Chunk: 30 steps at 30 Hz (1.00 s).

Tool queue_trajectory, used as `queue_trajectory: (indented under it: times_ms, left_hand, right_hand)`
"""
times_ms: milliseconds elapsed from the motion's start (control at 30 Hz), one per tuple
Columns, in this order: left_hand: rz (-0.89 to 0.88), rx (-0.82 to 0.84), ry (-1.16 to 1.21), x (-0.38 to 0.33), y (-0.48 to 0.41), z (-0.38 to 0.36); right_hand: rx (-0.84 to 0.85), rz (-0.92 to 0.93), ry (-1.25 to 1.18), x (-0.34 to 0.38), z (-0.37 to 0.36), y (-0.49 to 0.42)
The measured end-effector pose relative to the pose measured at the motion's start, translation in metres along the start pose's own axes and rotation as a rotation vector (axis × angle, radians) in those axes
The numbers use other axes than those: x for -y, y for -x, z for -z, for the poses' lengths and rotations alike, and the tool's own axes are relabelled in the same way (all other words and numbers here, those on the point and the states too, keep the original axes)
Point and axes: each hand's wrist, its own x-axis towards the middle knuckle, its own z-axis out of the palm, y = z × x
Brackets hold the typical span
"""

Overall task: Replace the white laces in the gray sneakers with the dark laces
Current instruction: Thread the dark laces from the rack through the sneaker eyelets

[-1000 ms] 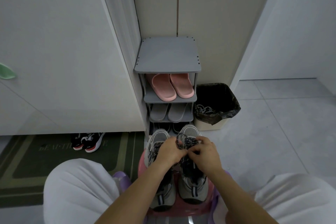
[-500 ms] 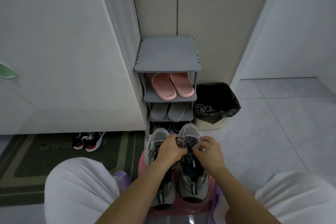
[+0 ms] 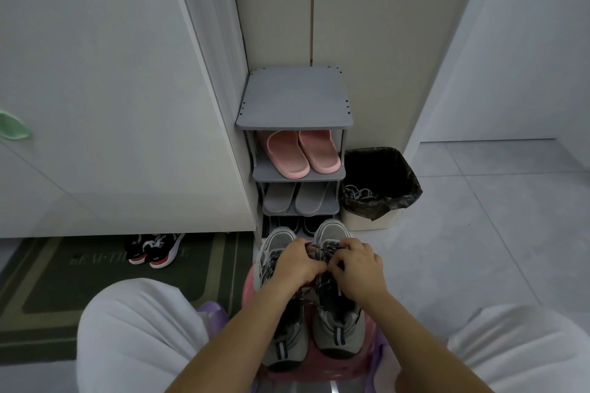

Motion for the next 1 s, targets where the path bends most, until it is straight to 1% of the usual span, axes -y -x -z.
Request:
queue_trajectory:
  times_ms: [133, 233, 500, 600, 667, 767, 900, 1000]
  left_hand:
    - [0.020, 0.010, 0.018, 0.001, 0.000, -0.001]
    - [0.033, 0.016, 0.020, 0.002, 0.000, -0.001]
    - [0.058, 0.030, 0.024, 0.000, 0.001, 0.000]
    - [0.070, 0.025, 0.034, 0.001, 0.001, 0.000]
    - [0.067, 0.024, 0.039, 0.002, 0.001, 0.000]
    - [0.052, 0.042, 0.028, 0.002, 0.001, 0.000]
    - [0.016, 0.033, -0.004, 0.001, 0.004, 0.001]
    - [0.015, 0.029, -0.010, 0.000, 0.005, 0.002]
  right_hand:
    - [-0.064, 0.049, 0.058, -0.003, -0.006, 0.003]
    - [-0.120, 0.015, 0.043, -0.012, -0.003, 0.005]
    - [-0.252, -0.121, -0.086, -0.034, 0.007, 0.015]
    - [-0.310, -0.235, -0.187, -0.045, 0.007, 0.023]
    - [-0.316, -0.311, -0.238, -0.054, 0.009, 0.027]
    - [-0.297, -0.335, -0.260, -0.061, 0.009, 0.033]
    - [-0.374, -0.373, -0.393, -0.063, 0.008, 0.039]
    - [-0.399, -0.403, -0.474, -0.062, 0.004, 0.047]
